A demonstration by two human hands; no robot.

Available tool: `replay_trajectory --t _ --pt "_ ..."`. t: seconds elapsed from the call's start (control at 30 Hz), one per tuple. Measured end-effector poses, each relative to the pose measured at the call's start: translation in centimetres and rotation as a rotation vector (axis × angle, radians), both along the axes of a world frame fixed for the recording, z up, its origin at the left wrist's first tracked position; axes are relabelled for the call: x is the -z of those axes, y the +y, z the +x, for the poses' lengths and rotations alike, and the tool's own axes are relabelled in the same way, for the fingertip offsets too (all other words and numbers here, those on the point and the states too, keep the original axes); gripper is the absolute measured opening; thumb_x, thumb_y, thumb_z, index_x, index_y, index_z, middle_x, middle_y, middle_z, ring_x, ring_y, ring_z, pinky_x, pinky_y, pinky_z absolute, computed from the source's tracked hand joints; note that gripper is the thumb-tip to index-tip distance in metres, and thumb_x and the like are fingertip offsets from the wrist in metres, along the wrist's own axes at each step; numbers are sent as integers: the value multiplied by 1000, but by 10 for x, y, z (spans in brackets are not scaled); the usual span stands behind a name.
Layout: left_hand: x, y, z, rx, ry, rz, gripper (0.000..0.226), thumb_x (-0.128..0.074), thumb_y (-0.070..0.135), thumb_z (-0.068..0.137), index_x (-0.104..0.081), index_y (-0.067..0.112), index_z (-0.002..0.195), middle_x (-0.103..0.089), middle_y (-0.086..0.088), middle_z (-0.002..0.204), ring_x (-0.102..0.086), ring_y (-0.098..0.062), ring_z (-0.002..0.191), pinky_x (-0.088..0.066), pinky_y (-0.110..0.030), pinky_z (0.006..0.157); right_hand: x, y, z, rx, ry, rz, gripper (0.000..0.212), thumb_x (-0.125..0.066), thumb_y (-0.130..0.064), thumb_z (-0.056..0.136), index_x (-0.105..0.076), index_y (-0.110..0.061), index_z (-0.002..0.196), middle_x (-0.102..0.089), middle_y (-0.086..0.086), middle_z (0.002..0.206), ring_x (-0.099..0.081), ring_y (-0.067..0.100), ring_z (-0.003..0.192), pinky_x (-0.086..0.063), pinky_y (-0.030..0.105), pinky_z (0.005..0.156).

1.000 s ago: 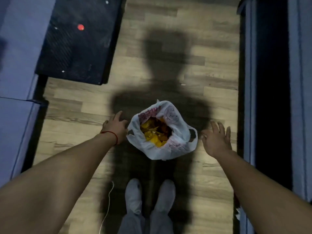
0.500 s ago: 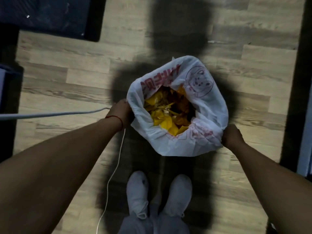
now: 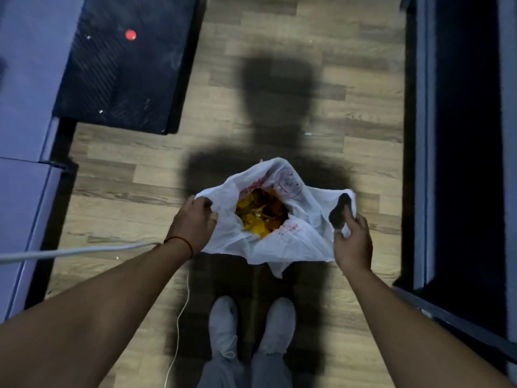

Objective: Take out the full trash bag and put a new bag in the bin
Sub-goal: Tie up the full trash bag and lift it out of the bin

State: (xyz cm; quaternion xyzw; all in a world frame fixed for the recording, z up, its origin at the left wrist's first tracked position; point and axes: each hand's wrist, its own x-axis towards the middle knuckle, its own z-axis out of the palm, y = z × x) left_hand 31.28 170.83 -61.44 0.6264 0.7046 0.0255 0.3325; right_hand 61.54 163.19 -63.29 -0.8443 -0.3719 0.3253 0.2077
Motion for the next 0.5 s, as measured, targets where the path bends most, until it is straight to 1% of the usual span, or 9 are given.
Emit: replay_trajectory --t 0.07,0.13,0.2,0.27,0.33,0.37,0.43,0.5 --pt "-24 -3 12 -5 -112 34 23 -63 15 87 -63 9 110 -63 -13 111 -59 -23 97 -47 -32 84 -22 -3 -7 -72 0 34 63 -57 -2 89 -42 -27 145 -46 4 143 -54 27 122 -41 25 88" --pt "-45 -8 26 -15 -208 42 20 -65 16 87 -66 11 106 -66 -10 106 -58 -17 92 -50 -32 84 -40 -5 -14 -148 5 79 61 -58 -4 89 -43 -25 145 -45 2 147 -51 25 127 -42 25 93" --pt "-63 -14 40 -51 -300 41 18 -66 19 87 -67 14 104 -68 -7 102 -61 -17 93 -51 -32 83 -56 -5 -24 -228 -9 107 58 -59 -7 90 -43 -23 144 -43 0 150 -46 21 134 -41 25 100" --pt "-77 -19 50 -110 -405 31 16 -65 21 87 -67 18 103 -68 -3 98 -64 -18 93 -53 -33 81 -73 -4 -37 -325 -21 167 57 -59 -11 91 -44 -25 144 -44 -1 150 -43 16 135 -40 24 102" --pt "-86 -24 55 -150 -484 27 13 -63 26 88 -65 27 101 -68 0 94 -66 -19 90 -58 -43 79 -87 -4 -51 -452 -33 255 51 -57 -14 92 -48 -22 142 -53 3 143 -48 18 130 -41 26 103" --pt "-89 -25 56 -164 -509 34 12 -62 28 88 -64 30 99 -68 0 92 -67 -19 88 -58 -46 79 -91 -4 -57 -502 -48 290 46 -55 -17 93 -51 -20 139 -58 5 137 -51 20 125 -44 28 101" --pt "-93 -26 58 -200 -549 62 10 -59 27 91 -63 33 98 -69 -1 90 -67 -18 86 -58 -46 80 -95 -2 -65 -571 -94 332 43 -49 -24 94 -54 -19 136 -63 3 129 -51 19 116 -48 34 96" --pt "-97 -26 60 -222 -580 105 11 -56 26 92 -63 31 100 -70 1 93 -67 -14 89 -57 -42 84 -96 3 -70 -595 -145 364 43 -49 -25 95 -53 -20 137 -64 0 125 -46 16 112 -47 35 93"
